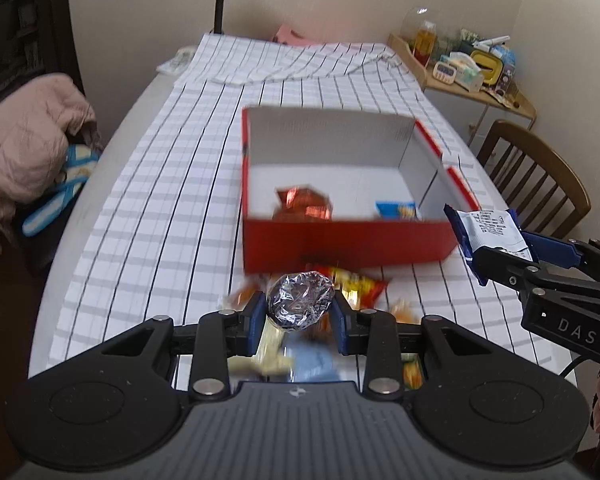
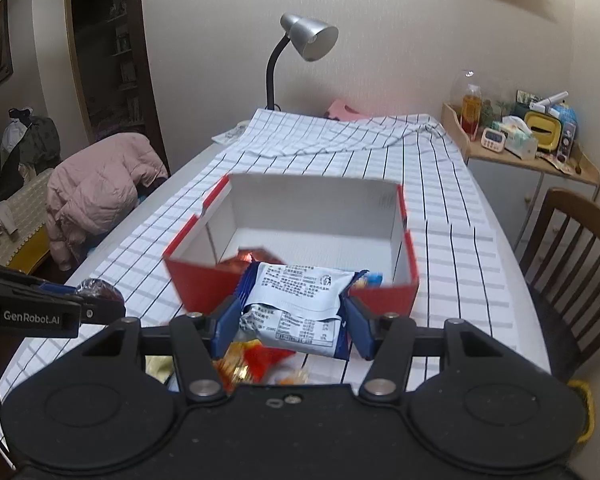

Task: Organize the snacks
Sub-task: 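Carry both snacks over the box and open both tools to release them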

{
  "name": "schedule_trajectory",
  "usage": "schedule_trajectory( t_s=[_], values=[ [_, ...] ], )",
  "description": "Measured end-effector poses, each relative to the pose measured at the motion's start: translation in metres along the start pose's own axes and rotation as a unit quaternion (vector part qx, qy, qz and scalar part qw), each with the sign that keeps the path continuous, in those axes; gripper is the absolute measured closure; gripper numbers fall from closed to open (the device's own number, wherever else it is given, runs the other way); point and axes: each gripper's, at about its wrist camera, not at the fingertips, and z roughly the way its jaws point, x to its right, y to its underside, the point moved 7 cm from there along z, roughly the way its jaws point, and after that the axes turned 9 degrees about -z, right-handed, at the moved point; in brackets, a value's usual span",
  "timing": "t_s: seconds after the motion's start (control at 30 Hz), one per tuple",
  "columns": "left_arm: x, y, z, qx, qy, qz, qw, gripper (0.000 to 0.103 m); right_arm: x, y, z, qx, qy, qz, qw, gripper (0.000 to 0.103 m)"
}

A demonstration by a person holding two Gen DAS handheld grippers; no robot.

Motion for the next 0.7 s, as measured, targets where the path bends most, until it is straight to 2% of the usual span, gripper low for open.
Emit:
schedule_trajectory(
  t_s=[0.43,0.7],
  values=[
    [0.025,-0.072,0.051,0.002,-0.013,0.01,0.9999,0.07,0.041,-0.047,0.051,-0.009,0.001,-0.011,1.0,0.047],
    [0.034,-0.099,0.097,-0.02,-0.035,0.011,0.9991,0.07,0.062,-0.055,0.097,-0.046,-0.004,-0.006,0.999,0.047]
  ],
)
